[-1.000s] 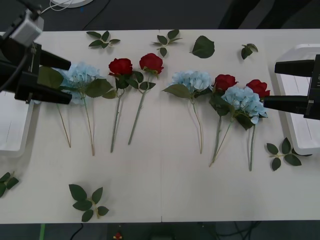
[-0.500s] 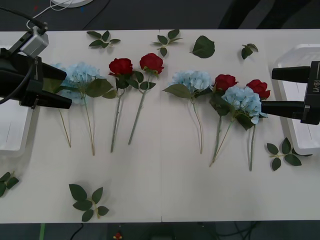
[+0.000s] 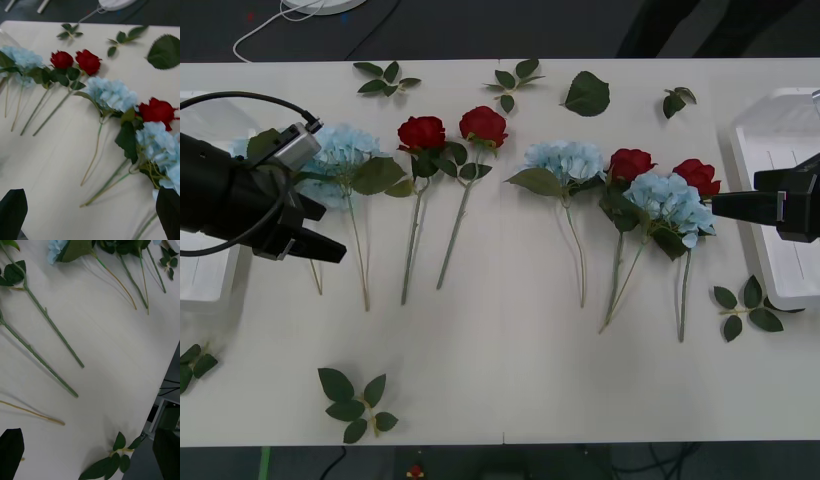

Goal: Place the red flowers into the right box and the blue flowers into the left box. If a person shows an open palm, hand one flower to the person first, then continue sorting.

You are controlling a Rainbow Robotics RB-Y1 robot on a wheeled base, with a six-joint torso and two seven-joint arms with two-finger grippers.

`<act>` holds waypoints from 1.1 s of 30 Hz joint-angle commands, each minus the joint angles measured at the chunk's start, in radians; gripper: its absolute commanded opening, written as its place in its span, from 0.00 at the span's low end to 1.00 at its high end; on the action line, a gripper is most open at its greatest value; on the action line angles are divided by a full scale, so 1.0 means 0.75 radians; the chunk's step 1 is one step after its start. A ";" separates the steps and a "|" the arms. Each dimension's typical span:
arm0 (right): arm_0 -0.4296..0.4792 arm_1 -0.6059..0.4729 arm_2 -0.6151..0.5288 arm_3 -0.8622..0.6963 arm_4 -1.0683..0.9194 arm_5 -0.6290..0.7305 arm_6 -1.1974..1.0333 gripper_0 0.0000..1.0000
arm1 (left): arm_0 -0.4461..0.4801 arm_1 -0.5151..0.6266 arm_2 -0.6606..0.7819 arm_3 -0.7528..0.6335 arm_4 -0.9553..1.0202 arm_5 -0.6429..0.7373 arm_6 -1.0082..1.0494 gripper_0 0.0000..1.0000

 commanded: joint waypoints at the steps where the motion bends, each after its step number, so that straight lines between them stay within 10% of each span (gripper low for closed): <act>1: 0.012 -0.068 0.005 -0.033 0.168 0.081 -0.282 1.00 | -0.250 0.053 -0.230 0.043 0.048 -0.074 0.223 1.00; 11: -0.031 -0.074 0.036 -0.033 0.442 0.339 -0.750 1.00 | -0.577 0.018 -0.711 0.113 0.097 -0.318 0.249 1.00; 33: -0.569 -0.023 0.799 0.431 1.086 0.159 -1.266 1.00 | -0.632 -0.160 -1.022 0.622 0.444 -0.354 0.319 1.00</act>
